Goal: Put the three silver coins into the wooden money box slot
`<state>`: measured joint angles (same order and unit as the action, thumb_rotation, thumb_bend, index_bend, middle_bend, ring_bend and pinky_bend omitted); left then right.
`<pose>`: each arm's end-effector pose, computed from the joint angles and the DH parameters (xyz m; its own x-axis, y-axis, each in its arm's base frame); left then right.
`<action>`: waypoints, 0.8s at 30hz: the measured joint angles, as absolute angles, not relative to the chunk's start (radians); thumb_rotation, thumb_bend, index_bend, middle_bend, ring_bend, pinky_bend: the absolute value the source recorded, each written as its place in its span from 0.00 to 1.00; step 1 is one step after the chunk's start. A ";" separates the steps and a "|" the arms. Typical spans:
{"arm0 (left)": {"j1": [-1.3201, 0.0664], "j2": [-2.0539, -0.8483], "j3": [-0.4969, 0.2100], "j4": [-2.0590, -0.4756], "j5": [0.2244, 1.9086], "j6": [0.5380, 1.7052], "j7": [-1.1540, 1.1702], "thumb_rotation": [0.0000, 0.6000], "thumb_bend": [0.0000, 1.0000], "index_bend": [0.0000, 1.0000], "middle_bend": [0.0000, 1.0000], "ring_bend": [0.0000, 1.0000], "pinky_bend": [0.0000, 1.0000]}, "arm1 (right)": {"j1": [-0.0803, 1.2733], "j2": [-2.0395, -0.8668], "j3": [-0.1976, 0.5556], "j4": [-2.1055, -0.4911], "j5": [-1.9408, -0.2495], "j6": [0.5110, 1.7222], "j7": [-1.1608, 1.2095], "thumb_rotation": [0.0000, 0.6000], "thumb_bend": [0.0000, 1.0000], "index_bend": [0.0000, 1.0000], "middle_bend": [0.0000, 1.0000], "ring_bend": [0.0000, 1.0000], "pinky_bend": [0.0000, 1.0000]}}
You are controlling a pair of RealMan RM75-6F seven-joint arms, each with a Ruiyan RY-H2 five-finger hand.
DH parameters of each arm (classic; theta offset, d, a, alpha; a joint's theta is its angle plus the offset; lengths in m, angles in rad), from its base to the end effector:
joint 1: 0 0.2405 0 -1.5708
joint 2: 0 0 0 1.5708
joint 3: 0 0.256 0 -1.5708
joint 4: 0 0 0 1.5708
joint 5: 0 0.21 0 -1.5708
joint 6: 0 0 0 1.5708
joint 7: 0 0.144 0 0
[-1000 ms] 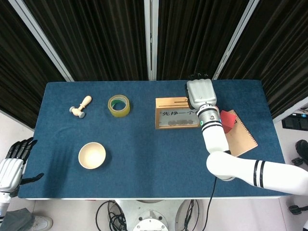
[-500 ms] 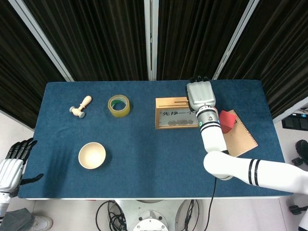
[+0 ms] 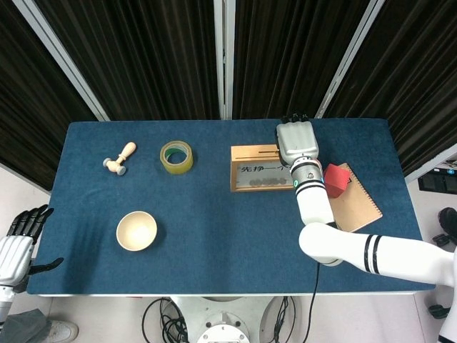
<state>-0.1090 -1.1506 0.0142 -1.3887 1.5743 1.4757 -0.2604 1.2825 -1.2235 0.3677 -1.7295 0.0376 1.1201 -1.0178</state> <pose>-0.3435 0.1786 0.1585 0.3421 0.0699 0.9370 0.9382 -0.0804 -0.3366 -0.0219 -0.4244 0.1006 0.5853 -0.2508 0.7710 -0.8040 -0.0565 0.5920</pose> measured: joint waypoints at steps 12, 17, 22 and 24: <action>-0.107 -1.150 0.013 -1.384 1.574 1.479 -0.266 1.00 0.01 0.01 0.00 0.00 0.00 | 1.282 -1.222 0.349 -1.735 0.000 1.114 -1.000 1.00 0.44 0.00 0.00 0.00 0.00; -0.106 -1.148 0.011 -1.389 1.573 1.483 -0.265 1.00 0.01 0.01 0.00 0.00 0.00 | 1.269 -1.210 0.350 -1.755 -0.018 1.108 -0.966 1.00 0.43 0.00 0.00 0.00 0.00; -0.104 -1.143 0.010 -1.398 1.576 1.491 -0.259 1.00 0.01 0.01 0.00 0.00 0.00 | 1.253 -1.183 0.354 -1.795 -0.056 1.106 -0.933 1.00 0.41 0.00 0.00 0.00 0.00; -0.102 -1.141 0.010 -1.402 1.577 1.497 -0.258 1.00 0.01 0.01 0.00 0.00 0.00 | 1.237 -1.164 0.360 -1.825 -0.091 1.108 -0.901 1.00 0.38 0.00 0.00 0.00 0.00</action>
<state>-0.1017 -1.1408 0.0096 -1.4020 1.5767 1.4969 -0.2578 1.2366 -1.1644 0.3598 -1.8246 -0.0911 1.1078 -0.9006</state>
